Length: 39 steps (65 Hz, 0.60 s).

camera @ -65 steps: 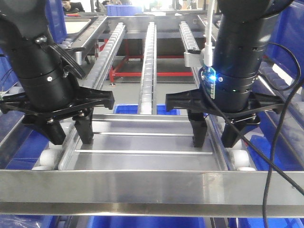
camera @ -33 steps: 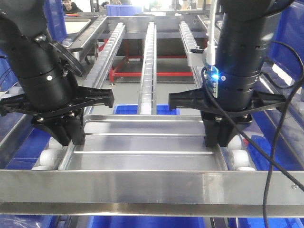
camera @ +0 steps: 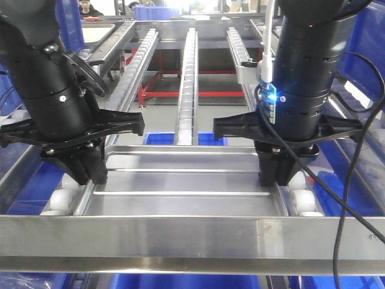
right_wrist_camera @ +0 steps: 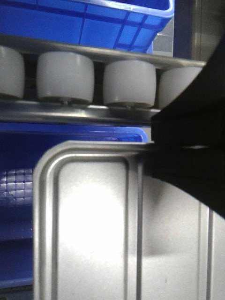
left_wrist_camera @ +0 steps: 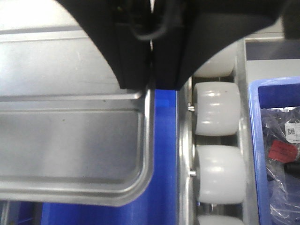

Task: Grab silver tray and stack on right shelf
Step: 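Lift the tray with both grippers and pull it toward the robot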

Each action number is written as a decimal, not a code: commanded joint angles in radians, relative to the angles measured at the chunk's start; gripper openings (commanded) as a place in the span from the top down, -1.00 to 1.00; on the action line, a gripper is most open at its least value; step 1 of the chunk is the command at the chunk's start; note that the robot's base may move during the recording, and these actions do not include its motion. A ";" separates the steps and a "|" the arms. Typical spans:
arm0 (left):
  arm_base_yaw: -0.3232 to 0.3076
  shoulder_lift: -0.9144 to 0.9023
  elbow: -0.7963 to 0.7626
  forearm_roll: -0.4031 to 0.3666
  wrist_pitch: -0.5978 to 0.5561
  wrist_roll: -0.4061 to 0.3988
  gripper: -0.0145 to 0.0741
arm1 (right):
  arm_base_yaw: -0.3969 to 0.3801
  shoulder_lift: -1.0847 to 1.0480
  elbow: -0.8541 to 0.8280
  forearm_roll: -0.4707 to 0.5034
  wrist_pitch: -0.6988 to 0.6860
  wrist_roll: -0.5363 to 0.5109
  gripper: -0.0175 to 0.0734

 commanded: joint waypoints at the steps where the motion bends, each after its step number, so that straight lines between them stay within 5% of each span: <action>1: 0.007 -0.033 -0.045 -0.002 0.053 -0.002 0.90 | 0.000 -0.053 -0.037 -0.006 -0.017 -0.007 0.48; 19: 0.020 -0.078 -0.200 0.003 0.219 0.008 0.90 | 0.000 -0.122 -0.125 0.000 0.130 -0.007 0.48; 39: 0.016 -0.184 -0.205 -0.014 0.344 0.008 0.90 | 0.001 -0.224 -0.117 0.057 0.215 -0.003 0.48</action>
